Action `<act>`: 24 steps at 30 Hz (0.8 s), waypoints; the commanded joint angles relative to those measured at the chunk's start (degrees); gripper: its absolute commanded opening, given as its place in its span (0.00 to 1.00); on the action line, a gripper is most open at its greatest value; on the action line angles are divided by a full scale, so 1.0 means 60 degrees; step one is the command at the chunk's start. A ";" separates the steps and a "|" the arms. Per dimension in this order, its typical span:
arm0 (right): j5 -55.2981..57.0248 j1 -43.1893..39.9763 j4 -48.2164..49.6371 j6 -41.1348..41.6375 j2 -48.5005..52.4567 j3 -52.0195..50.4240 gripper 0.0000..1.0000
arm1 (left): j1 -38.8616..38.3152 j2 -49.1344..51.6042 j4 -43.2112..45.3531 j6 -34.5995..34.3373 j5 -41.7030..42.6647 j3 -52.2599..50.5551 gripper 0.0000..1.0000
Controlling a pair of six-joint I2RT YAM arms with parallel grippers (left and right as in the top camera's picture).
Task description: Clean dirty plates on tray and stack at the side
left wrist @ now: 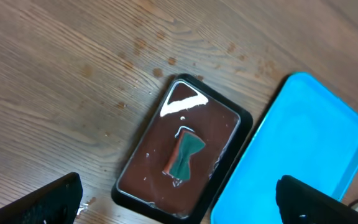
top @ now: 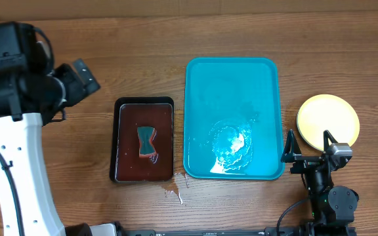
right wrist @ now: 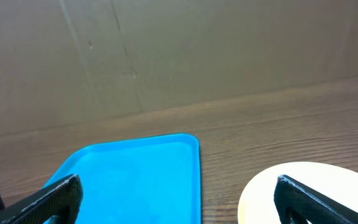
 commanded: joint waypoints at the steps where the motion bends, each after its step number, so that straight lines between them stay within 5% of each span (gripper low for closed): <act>1: -0.0011 -0.0069 0.0026 0.0000 -0.0044 -0.0091 1.00 | -0.1147 -0.0831 0.0506 0.0284 -0.1537 -0.0018 1.00; 7: -0.0011 -0.0069 0.0026 0.0000 -0.0044 -0.0091 1.00 | -0.2801 -0.3038 0.4200 0.1854 -0.2135 -0.2033 1.00; 24: -0.0011 -0.0069 0.0026 0.0000 -0.0044 -0.0091 1.00 | -0.1555 -1.0797 0.9868 0.2714 -0.0517 -1.1296 1.00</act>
